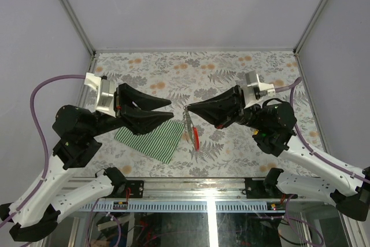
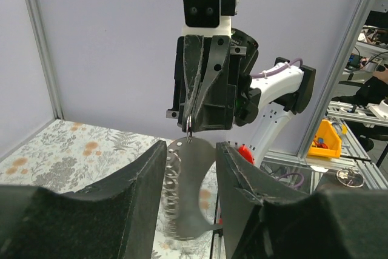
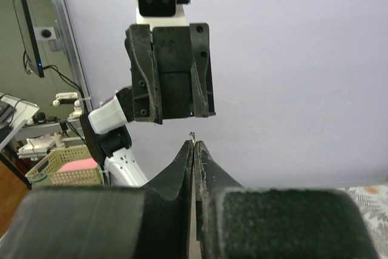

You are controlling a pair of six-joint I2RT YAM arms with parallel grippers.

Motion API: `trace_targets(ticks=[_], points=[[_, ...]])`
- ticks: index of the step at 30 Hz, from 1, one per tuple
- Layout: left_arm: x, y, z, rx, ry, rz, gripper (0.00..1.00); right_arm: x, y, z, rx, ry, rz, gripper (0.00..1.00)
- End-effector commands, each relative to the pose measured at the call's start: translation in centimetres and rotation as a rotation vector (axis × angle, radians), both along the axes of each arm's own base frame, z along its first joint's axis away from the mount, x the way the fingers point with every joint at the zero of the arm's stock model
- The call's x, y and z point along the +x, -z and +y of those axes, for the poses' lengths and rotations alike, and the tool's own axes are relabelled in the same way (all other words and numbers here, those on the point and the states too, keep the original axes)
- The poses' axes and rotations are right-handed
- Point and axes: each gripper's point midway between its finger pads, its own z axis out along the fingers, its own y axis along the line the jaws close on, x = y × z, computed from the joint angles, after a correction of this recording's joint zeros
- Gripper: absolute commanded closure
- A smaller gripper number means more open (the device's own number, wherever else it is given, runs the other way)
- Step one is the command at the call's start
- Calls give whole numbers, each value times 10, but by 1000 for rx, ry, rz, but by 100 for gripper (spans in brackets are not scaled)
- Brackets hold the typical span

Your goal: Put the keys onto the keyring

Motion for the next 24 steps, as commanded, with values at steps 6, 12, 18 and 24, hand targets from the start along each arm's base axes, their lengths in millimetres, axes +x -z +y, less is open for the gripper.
trace_targets(ticks=[6,12,18,24], points=[[-11,-27,-3,-97,80,-55,60,-15,-48,-16,189,-27,-92,100],[-12,-29,-5,-105,97,-58,60,-14,-51,-16,198,-24,-95,100],[-4,-21,-10,-88,84,-36,60,-13,-51,-16,200,-16,-93,100],[4,-17,-16,-74,79,-20,60,-13,-51,-18,199,-12,-98,100]])
